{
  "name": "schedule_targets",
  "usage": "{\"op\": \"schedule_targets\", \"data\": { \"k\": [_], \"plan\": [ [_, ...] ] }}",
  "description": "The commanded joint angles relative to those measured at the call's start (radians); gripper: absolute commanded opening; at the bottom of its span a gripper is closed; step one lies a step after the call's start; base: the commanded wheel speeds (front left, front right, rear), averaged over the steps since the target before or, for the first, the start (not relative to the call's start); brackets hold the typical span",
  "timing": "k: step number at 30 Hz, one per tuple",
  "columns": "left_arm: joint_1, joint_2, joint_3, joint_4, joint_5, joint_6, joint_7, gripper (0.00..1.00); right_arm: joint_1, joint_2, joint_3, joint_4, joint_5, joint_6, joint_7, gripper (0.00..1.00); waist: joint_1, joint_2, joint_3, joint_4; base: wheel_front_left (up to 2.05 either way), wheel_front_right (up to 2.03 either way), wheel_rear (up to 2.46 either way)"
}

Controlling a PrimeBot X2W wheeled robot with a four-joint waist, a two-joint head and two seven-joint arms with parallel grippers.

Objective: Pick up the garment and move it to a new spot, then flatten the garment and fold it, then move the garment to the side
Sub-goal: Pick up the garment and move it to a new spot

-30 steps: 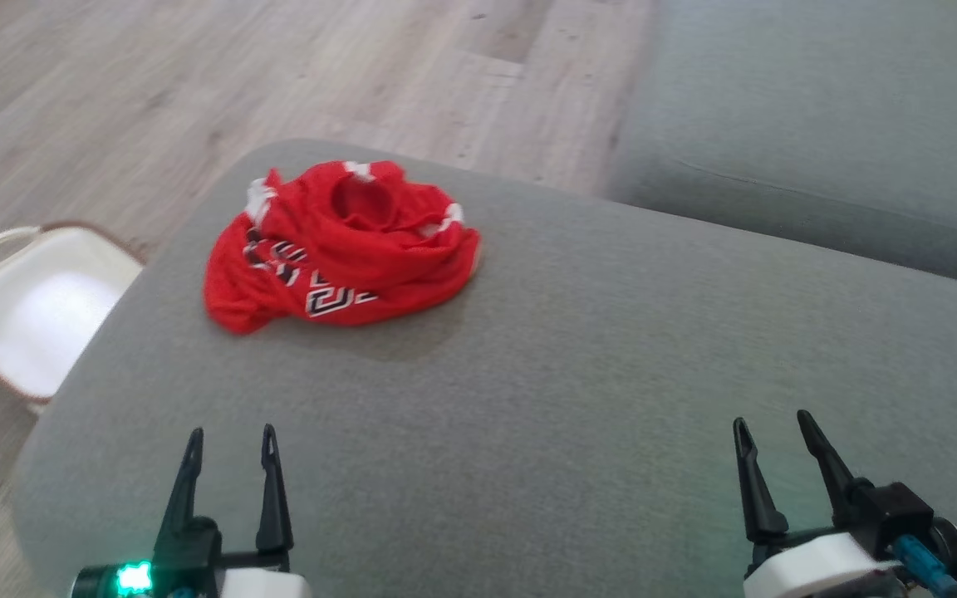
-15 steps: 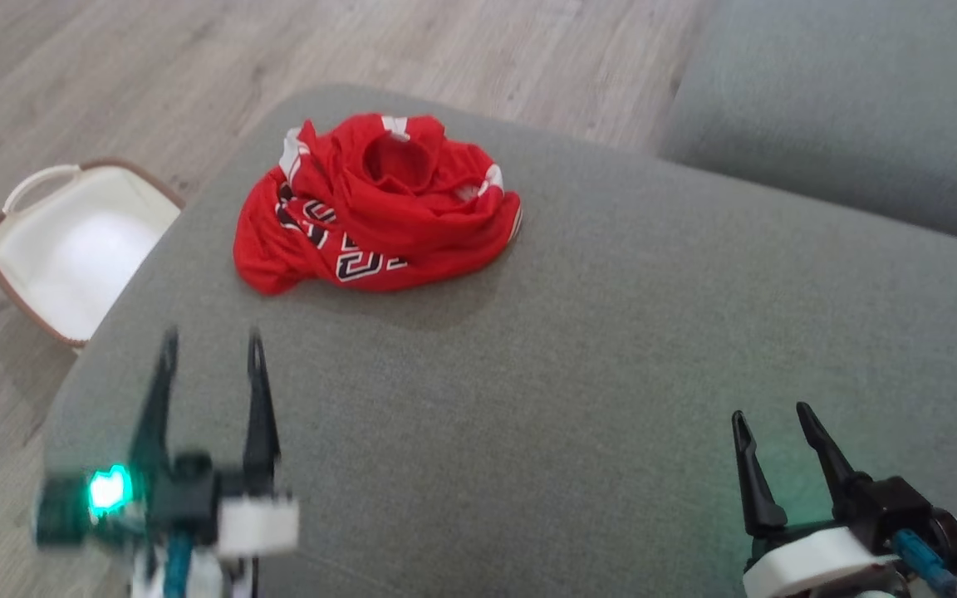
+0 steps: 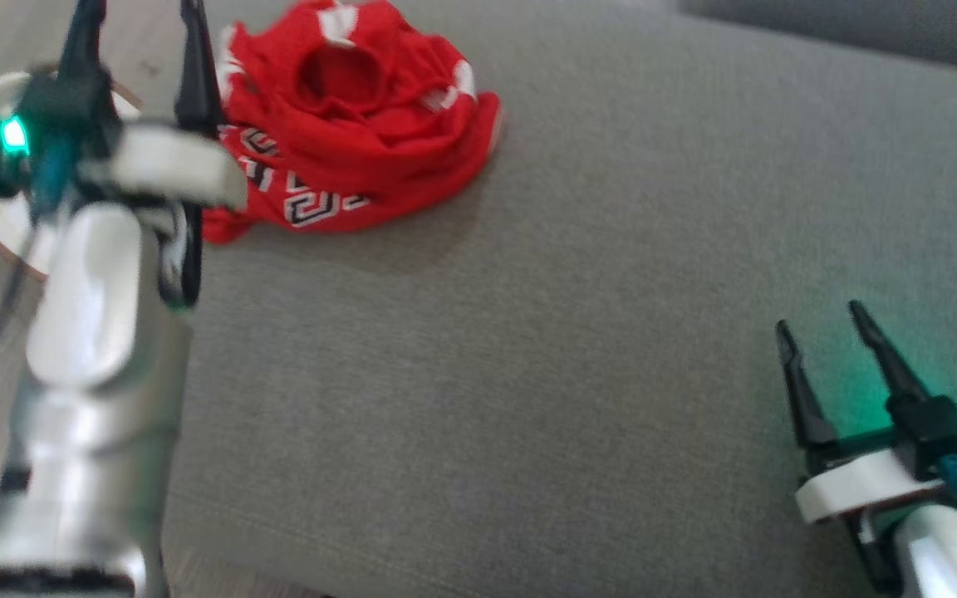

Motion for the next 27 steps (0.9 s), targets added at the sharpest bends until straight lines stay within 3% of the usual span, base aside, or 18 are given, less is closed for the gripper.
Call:
{"op": "schedule_targets", "data": {
  "k": [1,9,14,15,20,27],
  "plan": [
    [-0.072,0.034,0.039,0.051,-0.02,-0.017,0.041,1.0,-0.017,-0.033,0.022,-0.041,-0.003,0.005,-0.014,1.0,-0.0004,0.0,0.071,-0.047,0.0,0.0,0.0],
    [-0.26,-0.003,0.037,0.424,-0.096,-0.079,0.252,1.0,-0.022,-0.102,0.0,-0.086,0.004,0.005,-0.014,1.0,-0.0004,0.0,0.152,-0.082,0.0,0.0,0.0],
    [-0.284,0.014,0.028,0.568,-0.097,-0.075,0.305,1.0,-0.037,-0.105,0.013,-0.101,0.004,0.005,-0.014,1.0,-0.0004,0.0,0.165,-0.105,0.0,0.0,0.0],
    [-0.291,0.021,0.027,0.577,-0.093,-0.066,0.282,0.0,-0.04,-0.105,0.014,-0.104,0.003,0.005,-0.014,1.0,-0.0004,0.0,0.166,-0.108,0.0,0.0,0.0],
    [-0.323,0.022,0.042,0.582,-0.11,-0.06,0.158,0.0,-0.042,-0.102,0.016,-0.102,0.002,0.005,-0.014,1.0,-0.0004,0.0,0.156,-0.109,0.0,0.0,0.0],
    [-0.392,0.022,0.015,0.573,-0.118,-0.117,0.012,0.0,-0.043,-0.048,0.028,-0.073,0.005,0.005,-0.014,1.0,-0.0004,0.0,0.059,-0.134,0.0,0.0,0.0]
  ]
}}
